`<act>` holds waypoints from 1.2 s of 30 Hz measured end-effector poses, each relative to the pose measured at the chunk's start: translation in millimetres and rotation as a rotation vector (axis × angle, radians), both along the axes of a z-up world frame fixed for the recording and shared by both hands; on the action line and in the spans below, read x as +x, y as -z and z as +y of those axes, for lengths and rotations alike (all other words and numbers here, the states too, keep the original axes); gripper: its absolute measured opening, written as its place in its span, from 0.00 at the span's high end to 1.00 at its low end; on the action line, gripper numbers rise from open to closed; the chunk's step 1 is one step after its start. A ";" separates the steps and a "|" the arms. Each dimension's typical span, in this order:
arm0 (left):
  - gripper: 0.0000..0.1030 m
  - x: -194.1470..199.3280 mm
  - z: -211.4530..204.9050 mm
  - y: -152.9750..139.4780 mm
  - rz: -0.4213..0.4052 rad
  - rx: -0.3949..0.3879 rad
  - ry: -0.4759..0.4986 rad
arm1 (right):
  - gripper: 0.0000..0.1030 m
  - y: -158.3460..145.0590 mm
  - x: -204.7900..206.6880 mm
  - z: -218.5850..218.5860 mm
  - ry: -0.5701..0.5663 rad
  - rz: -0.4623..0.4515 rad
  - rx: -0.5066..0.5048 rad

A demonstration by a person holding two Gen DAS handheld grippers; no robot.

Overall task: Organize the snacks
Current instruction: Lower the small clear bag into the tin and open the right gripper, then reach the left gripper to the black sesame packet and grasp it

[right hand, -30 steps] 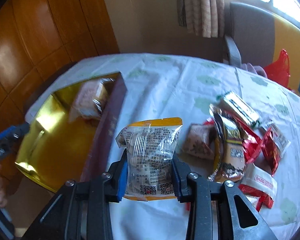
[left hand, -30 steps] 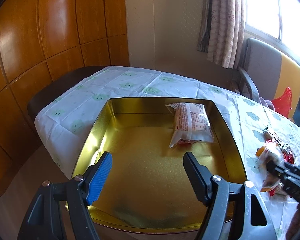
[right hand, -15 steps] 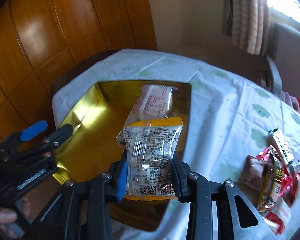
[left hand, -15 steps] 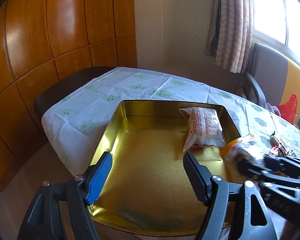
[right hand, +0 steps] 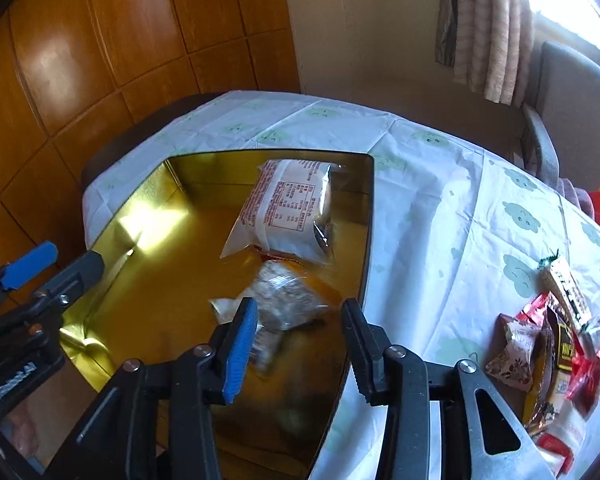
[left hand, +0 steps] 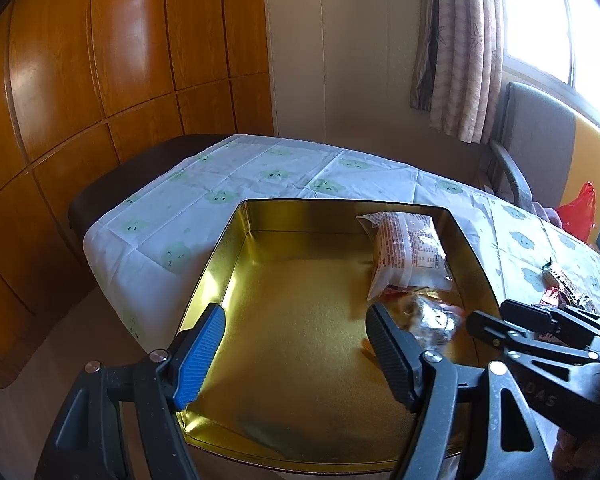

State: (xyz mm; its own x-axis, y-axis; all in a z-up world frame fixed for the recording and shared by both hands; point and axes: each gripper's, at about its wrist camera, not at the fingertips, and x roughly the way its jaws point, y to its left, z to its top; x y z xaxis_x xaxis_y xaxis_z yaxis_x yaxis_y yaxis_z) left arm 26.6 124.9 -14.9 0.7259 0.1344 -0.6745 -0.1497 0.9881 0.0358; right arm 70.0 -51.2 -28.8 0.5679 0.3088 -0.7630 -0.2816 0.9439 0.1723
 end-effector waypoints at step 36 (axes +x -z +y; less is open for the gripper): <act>0.28 -8.1 -119.6 -14.2 0.012 0.047 0.443 | 0.31 -2.9 -100.2 -170.6 0.431 -0.031 0.036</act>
